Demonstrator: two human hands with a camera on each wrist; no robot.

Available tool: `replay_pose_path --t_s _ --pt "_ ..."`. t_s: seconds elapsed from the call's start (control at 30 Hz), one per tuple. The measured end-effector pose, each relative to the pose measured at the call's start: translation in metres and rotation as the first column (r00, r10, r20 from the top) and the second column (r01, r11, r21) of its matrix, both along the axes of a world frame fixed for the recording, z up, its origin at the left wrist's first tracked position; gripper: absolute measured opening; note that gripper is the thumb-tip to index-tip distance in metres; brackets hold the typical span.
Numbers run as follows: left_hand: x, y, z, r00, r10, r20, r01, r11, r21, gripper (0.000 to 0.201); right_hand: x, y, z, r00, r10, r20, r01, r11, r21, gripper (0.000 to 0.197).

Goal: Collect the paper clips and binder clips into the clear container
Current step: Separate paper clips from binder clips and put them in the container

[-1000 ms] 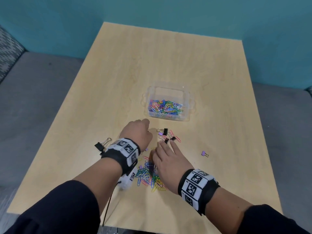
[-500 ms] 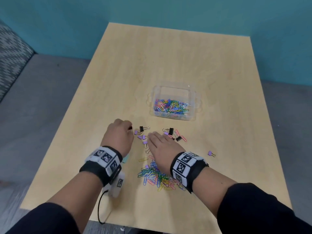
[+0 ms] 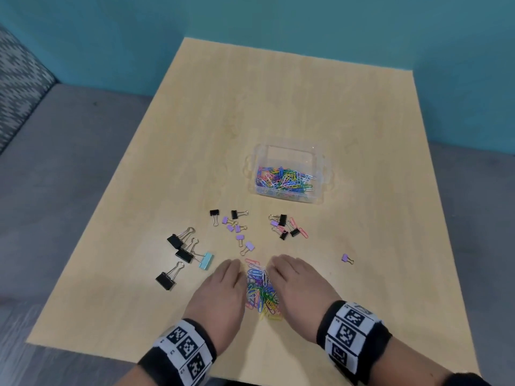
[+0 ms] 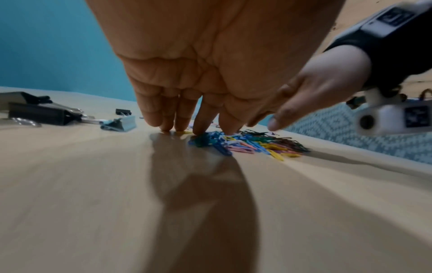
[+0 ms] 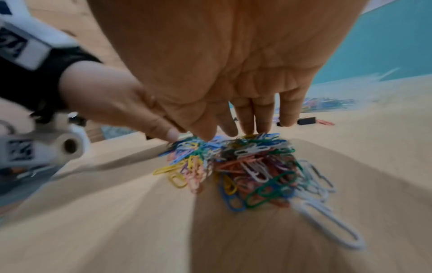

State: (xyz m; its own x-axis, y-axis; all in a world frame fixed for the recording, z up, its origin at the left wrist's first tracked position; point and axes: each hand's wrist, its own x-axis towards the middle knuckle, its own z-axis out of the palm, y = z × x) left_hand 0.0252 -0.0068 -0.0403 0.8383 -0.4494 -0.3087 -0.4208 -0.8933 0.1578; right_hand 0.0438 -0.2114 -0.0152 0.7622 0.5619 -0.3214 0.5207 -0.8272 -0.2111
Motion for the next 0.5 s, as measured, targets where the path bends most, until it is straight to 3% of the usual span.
replay_pose_path --t_s 0.2,0.37,0.5 --pt "-0.003 -0.016 0.016 0.997 0.067 0.027 -0.061 0.981 -0.185 0.048 0.041 -0.033 0.006 0.971 -0.235 0.05 0.233 0.971 0.046 0.061" --pt "0.026 -0.04 0.018 0.999 -0.031 0.019 0.033 0.989 -0.144 0.052 0.054 -0.042 0.009 0.975 -0.209 0.076 0.209 0.978 0.009 0.051" --pt "0.059 -0.067 0.025 0.992 -0.07 0.1 0.081 0.991 -0.111 0.046 0.039 -0.044 0.0 0.986 -0.154 0.055 0.16 0.982 -0.105 0.059"
